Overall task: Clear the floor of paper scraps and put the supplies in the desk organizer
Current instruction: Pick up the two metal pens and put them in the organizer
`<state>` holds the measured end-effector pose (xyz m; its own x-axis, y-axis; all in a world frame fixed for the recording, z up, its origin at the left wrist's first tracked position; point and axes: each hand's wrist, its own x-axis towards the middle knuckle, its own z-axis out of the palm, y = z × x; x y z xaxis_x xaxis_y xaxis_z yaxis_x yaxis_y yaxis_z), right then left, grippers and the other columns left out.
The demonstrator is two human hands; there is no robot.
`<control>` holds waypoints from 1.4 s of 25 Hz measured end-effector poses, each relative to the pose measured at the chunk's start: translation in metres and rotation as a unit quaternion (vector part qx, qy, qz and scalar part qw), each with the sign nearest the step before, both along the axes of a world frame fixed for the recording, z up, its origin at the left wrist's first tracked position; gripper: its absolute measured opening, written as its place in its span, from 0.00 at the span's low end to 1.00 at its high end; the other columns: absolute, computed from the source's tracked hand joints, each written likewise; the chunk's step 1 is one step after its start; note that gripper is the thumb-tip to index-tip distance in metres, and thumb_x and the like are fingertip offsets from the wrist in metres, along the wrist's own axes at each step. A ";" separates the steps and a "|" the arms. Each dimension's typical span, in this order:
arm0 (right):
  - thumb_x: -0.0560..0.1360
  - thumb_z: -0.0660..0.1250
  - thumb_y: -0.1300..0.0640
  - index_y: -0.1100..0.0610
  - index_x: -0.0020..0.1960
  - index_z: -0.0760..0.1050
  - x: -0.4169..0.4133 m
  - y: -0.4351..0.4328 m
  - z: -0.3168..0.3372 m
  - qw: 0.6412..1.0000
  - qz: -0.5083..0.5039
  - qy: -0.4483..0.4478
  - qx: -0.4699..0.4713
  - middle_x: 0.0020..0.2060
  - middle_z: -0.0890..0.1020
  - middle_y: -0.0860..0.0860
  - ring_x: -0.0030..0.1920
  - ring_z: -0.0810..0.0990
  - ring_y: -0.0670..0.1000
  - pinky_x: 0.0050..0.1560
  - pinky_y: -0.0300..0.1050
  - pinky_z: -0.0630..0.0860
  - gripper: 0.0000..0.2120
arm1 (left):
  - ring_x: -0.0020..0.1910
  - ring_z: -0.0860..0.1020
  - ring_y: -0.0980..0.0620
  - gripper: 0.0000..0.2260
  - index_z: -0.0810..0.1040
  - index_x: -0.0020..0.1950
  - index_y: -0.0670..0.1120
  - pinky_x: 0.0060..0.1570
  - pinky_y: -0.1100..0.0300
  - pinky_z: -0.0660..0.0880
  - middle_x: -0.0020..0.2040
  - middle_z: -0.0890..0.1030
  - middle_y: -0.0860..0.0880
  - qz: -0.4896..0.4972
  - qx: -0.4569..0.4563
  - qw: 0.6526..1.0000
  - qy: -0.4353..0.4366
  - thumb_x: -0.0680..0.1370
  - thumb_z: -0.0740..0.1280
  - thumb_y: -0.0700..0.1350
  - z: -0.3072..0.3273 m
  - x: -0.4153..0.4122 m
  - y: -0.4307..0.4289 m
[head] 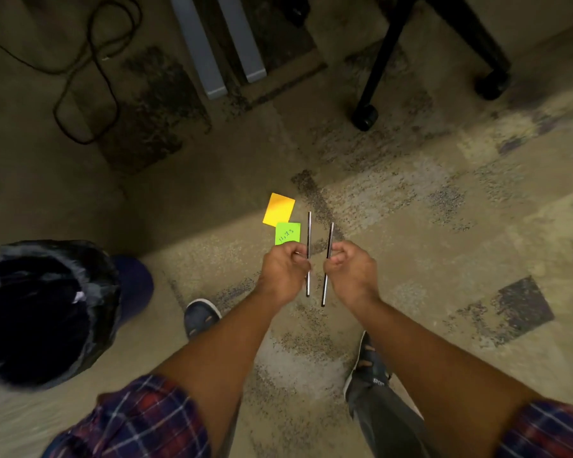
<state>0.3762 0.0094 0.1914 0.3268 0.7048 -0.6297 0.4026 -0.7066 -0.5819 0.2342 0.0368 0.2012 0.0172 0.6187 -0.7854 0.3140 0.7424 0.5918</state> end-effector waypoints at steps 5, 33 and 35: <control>0.72 0.72 0.60 0.37 0.45 0.83 -0.032 0.036 0.118 0.998 0.012 0.012 0.060 0.30 0.82 0.39 0.34 0.80 0.32 0.39 0.34 0.76 0.16 | 0.41 0.78 0.44 0.08 0.81 0.45 0.42 0.48 0.39 0.81 0.40 0.77 0.43 0.049 0.041 0.998 -0.003 0.77 0.70 0.30 0.117 -0.024 0.029; 0.76 0.73 0.57 0.49 0.55 0.85 -0.288 0.204 0.562 0.958 0.156 0.064 0.232 0.43 0.87 0.44 0.46 0.85 0.40 0.46 0.33 0.79 0.09 | 0.45 0.88 0.52 0.08 0.87 0.54 0.51 0.45 0.51 0.87 0.46 0.88 0.49 0.025 0.257 0.966 -0.015 0.79 0.72 0.39 0.568 -0.298 0.151; 0.77 0.72 0.56 0.45 0.53 0.83 -0.290 0.231 0.572 0.956 0.151 0.091 0.233 0.44 0.87 0.41 0.46 0.85 0.38 0.42 0.29 0.78 0.08 | 0.46 0.88 0.54 0.08 0.86 0.54 0.53 0.46 0.51 0.87 0.47 0.88 0.52 0.024 0.266 0.964 -0.008 0.80 0.72 0.41 0.575 -0.299 0.179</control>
